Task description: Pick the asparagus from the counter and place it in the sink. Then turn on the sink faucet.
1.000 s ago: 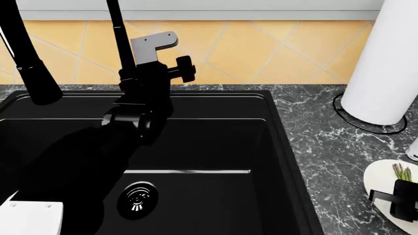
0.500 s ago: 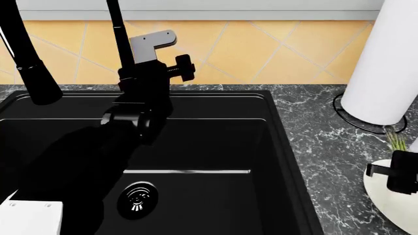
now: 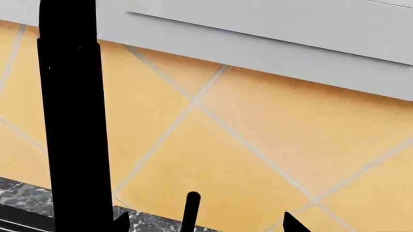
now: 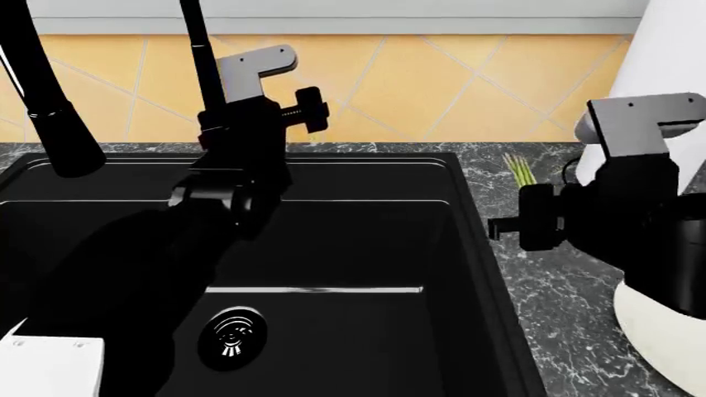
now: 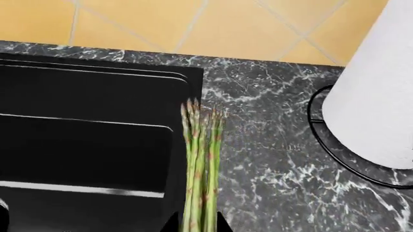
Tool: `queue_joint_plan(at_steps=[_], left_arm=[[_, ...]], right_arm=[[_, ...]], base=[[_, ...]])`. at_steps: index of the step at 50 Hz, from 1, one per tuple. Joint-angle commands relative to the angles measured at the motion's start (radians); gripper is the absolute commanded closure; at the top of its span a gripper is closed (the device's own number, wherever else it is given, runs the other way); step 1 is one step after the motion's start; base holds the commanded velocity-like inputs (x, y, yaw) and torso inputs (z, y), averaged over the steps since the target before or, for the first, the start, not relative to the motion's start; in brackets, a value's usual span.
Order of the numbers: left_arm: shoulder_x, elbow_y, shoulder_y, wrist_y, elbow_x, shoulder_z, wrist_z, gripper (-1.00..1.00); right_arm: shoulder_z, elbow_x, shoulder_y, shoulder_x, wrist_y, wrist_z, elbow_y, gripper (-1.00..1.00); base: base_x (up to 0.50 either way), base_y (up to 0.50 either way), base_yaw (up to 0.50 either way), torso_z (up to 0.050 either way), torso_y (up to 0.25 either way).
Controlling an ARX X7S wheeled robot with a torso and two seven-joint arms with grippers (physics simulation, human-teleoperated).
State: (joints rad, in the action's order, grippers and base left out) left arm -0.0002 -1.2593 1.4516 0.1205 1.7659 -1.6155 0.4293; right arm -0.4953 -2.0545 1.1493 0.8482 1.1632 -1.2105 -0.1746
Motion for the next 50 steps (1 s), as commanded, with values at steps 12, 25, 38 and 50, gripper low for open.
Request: queue_joint_plan(at_steps=[12,25,38,50], left_arm=[[0.000,0.010,-0.002,0.002,-0.009,0.001,0.003,-1.00],[0.000,0.014,-0.003,0.005,-0.015,0.004,0.003,-1.00],[0.000,0.016,-0.005,0.006,-0.019,0.006,0.002,-1.00],[0.000,0.020,-0.005,0.005,-0.023,0.007,0.004,-1.00]], right_arm=[[-0.199,0.431,0.058,-0.375,0.036,0.409,0.218,1.00],[-0.335,0.616,0.093,-0.511,0.002,0.634,0.371,1.00],[-0.448,0.739,0.094,-0.599,-0.047,0.804,0.506,1.00],[-0.538,0.819,0.071,-0.660,-0.087,0.927,0.620,1.00]], base=[[0.00,0.00,0.00,0.000,0.000],[0.00,0.00,0.00,0.000,0.001],[0.00,0.00,0.00,0.000,0.000],[0.00,0.00,0.00,0.000,0.000]])
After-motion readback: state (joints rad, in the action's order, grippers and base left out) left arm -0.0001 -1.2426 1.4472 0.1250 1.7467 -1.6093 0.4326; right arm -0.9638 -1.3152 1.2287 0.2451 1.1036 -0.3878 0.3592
